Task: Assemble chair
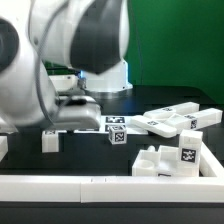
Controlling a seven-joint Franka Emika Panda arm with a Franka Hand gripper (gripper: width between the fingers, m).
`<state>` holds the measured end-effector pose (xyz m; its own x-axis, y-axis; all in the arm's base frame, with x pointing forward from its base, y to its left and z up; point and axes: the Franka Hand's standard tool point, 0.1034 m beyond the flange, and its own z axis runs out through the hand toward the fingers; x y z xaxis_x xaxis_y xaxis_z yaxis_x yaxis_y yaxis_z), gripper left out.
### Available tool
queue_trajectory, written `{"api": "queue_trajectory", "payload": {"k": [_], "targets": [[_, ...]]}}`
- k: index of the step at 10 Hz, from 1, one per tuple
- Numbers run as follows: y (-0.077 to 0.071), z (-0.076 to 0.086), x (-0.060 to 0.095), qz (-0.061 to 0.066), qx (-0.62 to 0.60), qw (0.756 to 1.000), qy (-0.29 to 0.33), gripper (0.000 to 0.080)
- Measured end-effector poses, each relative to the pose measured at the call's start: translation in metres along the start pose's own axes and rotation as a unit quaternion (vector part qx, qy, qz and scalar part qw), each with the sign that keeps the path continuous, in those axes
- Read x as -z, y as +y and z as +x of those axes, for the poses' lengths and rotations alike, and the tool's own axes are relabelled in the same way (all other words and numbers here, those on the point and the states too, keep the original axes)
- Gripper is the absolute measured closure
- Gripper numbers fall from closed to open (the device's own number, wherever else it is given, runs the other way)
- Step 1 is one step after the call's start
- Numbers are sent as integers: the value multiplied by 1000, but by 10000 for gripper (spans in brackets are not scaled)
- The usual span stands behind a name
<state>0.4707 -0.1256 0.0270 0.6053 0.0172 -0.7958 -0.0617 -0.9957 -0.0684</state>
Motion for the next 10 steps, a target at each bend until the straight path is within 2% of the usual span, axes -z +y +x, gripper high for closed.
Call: {"api": "queue_trajectory", "payload": {"k": [1, 2, 4, 6, 7, 8, 10], "targets": [[2, 6, 2, -2, 6, 1000, 13, 151], [2, 5, 1, -1, 5, 1000, 13, 151], [4, 8, -9, -7, -23, 1000, 2, 151], [2, 8, -17, -4, -53, 998, -25, 151], [3, 8, -16, -4, -52, 998, -22, 272], [3, 8, -16, -4, -53, 998, -23, 272], [3, 8, -17, -4, -53, 998, -23, 518]]}}
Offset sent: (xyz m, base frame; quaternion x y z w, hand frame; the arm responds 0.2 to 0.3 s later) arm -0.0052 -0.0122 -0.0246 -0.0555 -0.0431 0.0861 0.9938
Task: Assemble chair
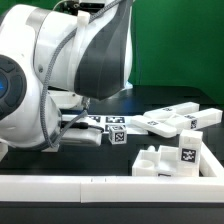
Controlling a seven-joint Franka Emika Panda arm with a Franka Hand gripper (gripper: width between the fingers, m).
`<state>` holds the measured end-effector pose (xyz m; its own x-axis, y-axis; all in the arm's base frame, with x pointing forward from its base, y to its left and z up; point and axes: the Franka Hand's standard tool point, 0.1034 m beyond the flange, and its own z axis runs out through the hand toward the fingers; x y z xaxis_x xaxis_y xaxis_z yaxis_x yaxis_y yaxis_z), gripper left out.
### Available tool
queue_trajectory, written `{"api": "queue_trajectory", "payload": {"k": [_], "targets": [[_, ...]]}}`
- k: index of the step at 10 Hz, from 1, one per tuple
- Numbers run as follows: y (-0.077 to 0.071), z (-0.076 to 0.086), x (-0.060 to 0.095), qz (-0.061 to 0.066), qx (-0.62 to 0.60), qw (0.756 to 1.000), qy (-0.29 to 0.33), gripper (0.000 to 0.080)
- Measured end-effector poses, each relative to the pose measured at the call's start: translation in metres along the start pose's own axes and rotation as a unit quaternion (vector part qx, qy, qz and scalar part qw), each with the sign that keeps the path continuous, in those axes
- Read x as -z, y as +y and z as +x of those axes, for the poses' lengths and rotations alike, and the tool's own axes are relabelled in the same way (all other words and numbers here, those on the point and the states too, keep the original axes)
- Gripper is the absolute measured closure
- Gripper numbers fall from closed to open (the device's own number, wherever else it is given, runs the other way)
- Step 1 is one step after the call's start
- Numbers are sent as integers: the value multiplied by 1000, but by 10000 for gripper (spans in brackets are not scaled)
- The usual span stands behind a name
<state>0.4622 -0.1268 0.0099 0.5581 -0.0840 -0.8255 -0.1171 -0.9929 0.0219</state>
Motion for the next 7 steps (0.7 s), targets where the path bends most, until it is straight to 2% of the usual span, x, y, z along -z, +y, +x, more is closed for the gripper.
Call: {"api": "queue_trajectory", "payload": {"k": [1, 3, 4, 5, 6, 7], "targets": [[-2, 0, 2, -2, 1, 1000, 4, 518], [-23, -11, 21, -14, 15, 1000, 23, 517], [-32, -19, 33, -15, 18, 999, 36, 517], [-44, -26, 58, -18, 24, 997, 75, 517], [-60, -39, 88, -26, 42, 988, 149, 517], [-58, -46, 76, -20, 44, 979, 197, 515]]}}
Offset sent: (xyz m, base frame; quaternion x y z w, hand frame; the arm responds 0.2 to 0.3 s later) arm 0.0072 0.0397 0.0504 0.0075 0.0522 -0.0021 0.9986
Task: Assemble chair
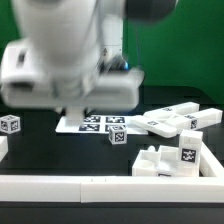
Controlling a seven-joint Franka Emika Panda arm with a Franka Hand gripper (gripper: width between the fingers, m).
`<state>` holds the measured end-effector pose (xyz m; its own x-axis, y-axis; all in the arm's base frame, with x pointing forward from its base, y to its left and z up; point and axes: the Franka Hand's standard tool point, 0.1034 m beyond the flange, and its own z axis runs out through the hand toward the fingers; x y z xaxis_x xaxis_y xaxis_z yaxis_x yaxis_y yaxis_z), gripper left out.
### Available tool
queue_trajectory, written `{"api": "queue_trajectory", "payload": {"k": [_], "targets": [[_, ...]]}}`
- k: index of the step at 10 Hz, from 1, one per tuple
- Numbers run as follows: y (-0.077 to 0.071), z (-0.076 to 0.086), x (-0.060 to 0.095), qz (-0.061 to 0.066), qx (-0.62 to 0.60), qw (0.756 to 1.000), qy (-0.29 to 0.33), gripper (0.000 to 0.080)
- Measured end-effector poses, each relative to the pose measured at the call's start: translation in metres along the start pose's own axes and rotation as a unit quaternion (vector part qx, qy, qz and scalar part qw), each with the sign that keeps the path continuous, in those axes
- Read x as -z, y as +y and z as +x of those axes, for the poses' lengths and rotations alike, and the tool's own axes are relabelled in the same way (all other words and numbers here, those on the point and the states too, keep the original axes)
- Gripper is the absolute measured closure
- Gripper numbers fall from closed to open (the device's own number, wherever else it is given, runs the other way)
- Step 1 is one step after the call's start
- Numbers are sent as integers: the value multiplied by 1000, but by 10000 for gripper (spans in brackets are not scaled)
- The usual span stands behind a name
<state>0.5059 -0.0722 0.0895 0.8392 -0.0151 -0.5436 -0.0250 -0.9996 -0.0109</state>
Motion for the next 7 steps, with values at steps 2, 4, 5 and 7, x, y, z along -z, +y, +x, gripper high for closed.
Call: {"api": "queue_trajectory", "payload": {"k": [2, 4, 5, 7], "targets": [[5, 11, -4, -7, -3, 998, 57, 515], [-24, 15, 16, -3, -19, 992, 123, 515], [-48, 25, 45, 7, -9, 984, 176, 515], [-61, 19, 74, 0, 17, 961, 276, 515]]}}
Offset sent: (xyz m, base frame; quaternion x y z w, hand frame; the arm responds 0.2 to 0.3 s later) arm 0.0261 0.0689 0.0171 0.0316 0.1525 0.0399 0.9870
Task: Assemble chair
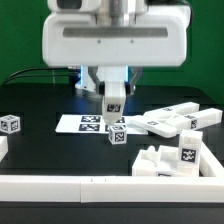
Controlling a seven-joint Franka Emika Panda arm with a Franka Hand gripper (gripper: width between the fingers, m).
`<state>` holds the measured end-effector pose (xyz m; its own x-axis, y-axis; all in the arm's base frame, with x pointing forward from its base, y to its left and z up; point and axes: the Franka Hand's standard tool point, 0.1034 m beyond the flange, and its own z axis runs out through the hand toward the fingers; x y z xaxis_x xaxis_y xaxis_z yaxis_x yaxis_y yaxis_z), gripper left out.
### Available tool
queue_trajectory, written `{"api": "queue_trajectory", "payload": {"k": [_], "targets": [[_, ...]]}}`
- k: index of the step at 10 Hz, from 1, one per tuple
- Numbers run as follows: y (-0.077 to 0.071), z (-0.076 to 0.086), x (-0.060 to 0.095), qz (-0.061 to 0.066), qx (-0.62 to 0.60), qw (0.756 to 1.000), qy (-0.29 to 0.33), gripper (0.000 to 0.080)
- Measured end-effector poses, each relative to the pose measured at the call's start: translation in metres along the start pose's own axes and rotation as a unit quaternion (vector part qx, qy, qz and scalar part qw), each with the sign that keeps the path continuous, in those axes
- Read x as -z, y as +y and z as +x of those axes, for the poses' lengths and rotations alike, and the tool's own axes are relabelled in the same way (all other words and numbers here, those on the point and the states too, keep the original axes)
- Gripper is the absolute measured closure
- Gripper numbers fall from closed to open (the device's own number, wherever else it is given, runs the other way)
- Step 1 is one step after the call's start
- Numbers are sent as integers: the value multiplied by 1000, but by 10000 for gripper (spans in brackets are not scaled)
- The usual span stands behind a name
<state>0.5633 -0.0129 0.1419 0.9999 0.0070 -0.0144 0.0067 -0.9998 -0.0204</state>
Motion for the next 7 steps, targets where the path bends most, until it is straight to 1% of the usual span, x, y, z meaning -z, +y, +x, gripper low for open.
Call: {"api": "queue_trajectory", "payload": {"k": [1, 3, 4, 6, 7], "targets": [[5, -2, -5, -6, -4, 999, 35, 515], [10, 3, -7, -20, -1, 994, 107, 515], [8, 4, -9, -23, 0, 992, 125, 515], [-18, 28, -9, -19, -12, 978, 207, 515], [-34, 35, -8, -13, -20, 972, 235, 515]]}}
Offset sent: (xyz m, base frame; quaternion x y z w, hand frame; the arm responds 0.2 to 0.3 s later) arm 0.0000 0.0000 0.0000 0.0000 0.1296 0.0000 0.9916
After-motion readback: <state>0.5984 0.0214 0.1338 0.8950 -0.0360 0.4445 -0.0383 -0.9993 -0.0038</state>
